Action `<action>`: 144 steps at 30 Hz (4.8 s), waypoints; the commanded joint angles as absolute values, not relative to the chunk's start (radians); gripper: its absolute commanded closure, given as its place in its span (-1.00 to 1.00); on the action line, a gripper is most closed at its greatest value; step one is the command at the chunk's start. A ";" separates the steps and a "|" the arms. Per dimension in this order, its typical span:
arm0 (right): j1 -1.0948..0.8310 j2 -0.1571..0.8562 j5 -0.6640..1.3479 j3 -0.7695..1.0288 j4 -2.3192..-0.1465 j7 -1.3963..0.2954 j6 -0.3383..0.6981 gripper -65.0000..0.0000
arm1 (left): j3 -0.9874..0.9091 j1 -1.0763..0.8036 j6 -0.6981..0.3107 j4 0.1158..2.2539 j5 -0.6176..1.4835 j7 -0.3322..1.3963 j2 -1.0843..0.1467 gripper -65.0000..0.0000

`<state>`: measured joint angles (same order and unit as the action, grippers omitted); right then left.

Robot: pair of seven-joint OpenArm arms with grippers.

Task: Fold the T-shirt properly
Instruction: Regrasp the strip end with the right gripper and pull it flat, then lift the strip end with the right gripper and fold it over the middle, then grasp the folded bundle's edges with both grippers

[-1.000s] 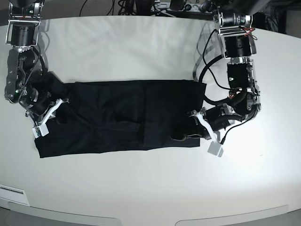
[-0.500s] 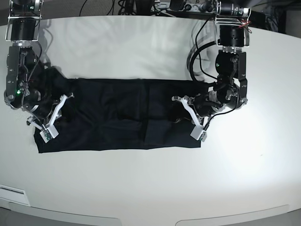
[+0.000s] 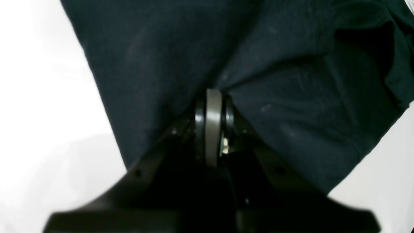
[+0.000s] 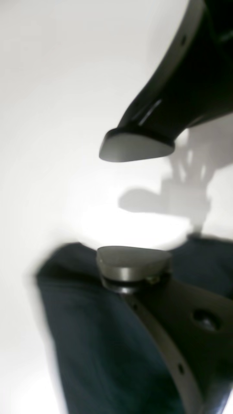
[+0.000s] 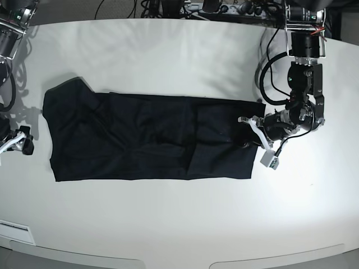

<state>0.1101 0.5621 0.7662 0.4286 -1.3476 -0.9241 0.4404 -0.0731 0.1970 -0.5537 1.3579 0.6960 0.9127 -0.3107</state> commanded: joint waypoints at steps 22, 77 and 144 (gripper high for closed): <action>0.145 0.440 1.074 0.263 -1.104 -1.007 0.674 -0.30 | -0.076 0.211 -0.545 1.366 0.693 0.944 -0.321 1.00; 0.188 0.170 0.977 0.230 -1.759 -1.161 0.623 0.94 | -0.099 0.173 -0.688 1.367 1.139 1.047 -0.446 0.63; 0.508 0.567 0.764 -0.457 -1.124 -0.910 0.684 1.00 | 0.580 0.231 -0.526 1.481 0.215 0.771 -0.322 1.00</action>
